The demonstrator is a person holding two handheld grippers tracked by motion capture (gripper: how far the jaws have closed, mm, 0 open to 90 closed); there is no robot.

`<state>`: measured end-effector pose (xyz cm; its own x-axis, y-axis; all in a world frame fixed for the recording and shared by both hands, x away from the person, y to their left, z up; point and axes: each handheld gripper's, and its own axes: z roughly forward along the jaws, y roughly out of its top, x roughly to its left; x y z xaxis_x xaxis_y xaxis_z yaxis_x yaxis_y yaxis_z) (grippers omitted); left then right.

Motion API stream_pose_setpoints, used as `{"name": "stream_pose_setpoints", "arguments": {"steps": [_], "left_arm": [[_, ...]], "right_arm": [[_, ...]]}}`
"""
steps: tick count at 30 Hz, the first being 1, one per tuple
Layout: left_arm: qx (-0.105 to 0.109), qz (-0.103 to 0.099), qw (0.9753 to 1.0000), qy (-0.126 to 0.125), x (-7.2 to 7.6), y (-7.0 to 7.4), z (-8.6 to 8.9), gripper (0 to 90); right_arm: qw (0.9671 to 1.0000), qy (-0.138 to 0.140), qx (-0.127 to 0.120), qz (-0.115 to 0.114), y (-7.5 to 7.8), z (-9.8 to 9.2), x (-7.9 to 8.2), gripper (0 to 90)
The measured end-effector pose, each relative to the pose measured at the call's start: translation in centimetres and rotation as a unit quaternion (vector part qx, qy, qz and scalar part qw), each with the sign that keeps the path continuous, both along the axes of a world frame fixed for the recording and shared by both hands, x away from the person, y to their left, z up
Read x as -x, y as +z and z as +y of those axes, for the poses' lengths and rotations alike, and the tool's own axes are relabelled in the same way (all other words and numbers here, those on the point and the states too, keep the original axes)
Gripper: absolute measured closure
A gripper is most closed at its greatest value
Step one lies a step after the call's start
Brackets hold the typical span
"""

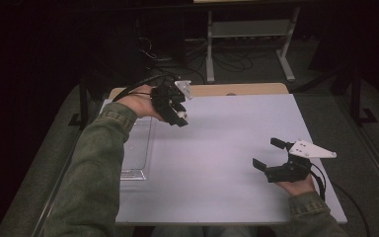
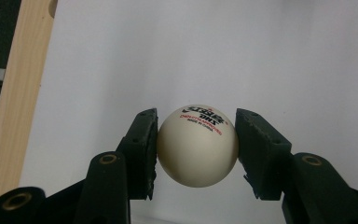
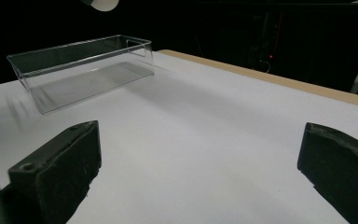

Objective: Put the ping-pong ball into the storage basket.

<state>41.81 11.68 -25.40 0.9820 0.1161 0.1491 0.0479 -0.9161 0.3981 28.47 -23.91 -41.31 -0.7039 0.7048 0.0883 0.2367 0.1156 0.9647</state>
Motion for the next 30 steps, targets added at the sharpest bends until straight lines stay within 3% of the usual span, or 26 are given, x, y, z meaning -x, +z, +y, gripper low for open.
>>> {"name": "stream_pose_setpoints", "arguments": {"steps": [9, 18, 21, 24, 30], "left_arm": [[-0.007, -0.001, 0.9999, -0.008, 0.4, 0.9, -0.2, 50.5], [-0.027, -0.008, 0.9995, -0.013, 0.7, 2.5, -0.5, 50.5], [-0.028, -0.006, 0.9995, -0.015, 0.8, 2.7, -0.1, 50.6], [-0.045, -0.007, 0.9989, -0.011, 0.8, 2.7, 0.5, 50.5], [-0.059, -0.005, 0.9982, -0.003, 1.5, 2.9, 2.2, 50.6]], "right_arm": [[1.0000, 0.001, 0.007, 0.001, -0.1, 0.2, 0.2, 0.0], [1.0000, -0.004, 0.006, 0.001, 0.0, -0.1, 0.4, 0.0], [0.9999, -0.006, 0.008, 0.003, -0.1, -0.3, 0.5, 0.0], [0.9999, -0.009, 0.010, 0.003, -0.2, -0.4, 0.6, 0.0], [0.9998, -0.013, 0.014, 0.000, 0.0, -0.6, 0.9, 0.0]]}}
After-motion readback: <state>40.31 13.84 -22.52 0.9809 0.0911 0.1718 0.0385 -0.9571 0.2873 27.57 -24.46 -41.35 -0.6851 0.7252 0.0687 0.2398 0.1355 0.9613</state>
